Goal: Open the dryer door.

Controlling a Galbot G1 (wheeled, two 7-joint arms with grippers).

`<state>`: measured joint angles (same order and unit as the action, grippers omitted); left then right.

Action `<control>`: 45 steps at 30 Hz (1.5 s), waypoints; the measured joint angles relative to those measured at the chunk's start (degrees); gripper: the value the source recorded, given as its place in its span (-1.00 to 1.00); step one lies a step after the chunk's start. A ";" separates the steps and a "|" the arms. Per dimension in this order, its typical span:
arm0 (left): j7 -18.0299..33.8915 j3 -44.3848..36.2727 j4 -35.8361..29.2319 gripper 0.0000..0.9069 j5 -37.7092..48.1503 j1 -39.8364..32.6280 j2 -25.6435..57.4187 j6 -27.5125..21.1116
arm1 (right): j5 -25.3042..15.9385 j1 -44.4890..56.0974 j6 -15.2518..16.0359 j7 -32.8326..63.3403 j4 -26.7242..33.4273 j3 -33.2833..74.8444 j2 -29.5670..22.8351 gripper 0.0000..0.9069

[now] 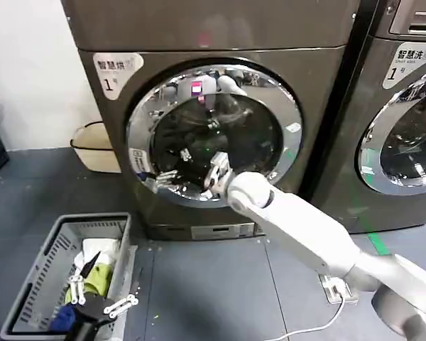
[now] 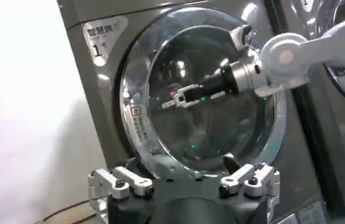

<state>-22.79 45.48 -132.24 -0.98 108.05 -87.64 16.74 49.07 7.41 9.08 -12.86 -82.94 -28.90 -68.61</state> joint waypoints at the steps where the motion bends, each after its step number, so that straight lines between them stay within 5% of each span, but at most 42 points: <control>1: 0.00 0.03 0.00 1.00 0.01 0.01 0.00 0.00 | -0.07 -0.17 -0.02 -0.02 0.40 -0.09 -0.49 1.00; 25: 0.00 0.47 -0.19 1.00 0.42 0.00 0.13 0.08 | 0.30 -2.57 -0.65 -4.95 4.74 -2.60 -3.63 1.00; 39: 0.39 1.79 1.24 1.00 2.09 -1.22 0.92 -0.38 | 3.79 -2.57 -0.11 -6.63 -1.61 -4.19 0.85 1.00; 45: 2.54 3.66 2.69 1.00 6.79 -3.08 2.65 -4.23 | 6.36 -3.26 0.09 -8.88 -5.50 -5.46 4.14 1.00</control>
<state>-20.25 49.14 -129.55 5.81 104.98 -84.98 12.51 55.43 4.15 9.17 -21.73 -88.45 -34.36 -64.48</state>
